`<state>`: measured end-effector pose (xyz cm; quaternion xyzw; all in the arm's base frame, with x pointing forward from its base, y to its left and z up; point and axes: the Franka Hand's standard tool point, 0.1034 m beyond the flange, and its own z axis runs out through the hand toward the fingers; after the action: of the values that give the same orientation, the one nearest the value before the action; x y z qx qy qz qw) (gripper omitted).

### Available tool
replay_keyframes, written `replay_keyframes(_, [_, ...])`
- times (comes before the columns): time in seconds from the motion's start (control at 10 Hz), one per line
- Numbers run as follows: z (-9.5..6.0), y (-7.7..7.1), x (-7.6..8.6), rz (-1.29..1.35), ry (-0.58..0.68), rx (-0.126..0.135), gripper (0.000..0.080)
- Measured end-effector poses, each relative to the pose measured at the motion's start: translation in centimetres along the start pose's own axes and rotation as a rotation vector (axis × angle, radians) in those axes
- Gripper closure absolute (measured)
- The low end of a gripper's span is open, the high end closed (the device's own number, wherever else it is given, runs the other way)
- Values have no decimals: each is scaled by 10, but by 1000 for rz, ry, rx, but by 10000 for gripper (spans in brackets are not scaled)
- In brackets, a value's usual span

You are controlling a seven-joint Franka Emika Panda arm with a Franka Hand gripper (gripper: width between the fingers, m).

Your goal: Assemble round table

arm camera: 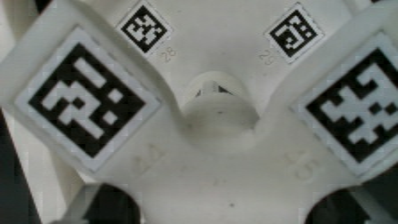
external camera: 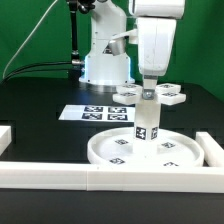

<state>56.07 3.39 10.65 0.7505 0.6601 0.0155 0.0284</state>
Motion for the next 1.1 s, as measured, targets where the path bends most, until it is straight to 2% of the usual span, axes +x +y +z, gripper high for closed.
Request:
replay_keyframes(0.6, [0, 0, 0, 72, 0, 0, 359])
replay_keyframes(1.0, [1, -1, -2, 503, 1, 1, 357])
replay_keyframes(1.1, [1, 0, -2, 637, 5, -7, 357])
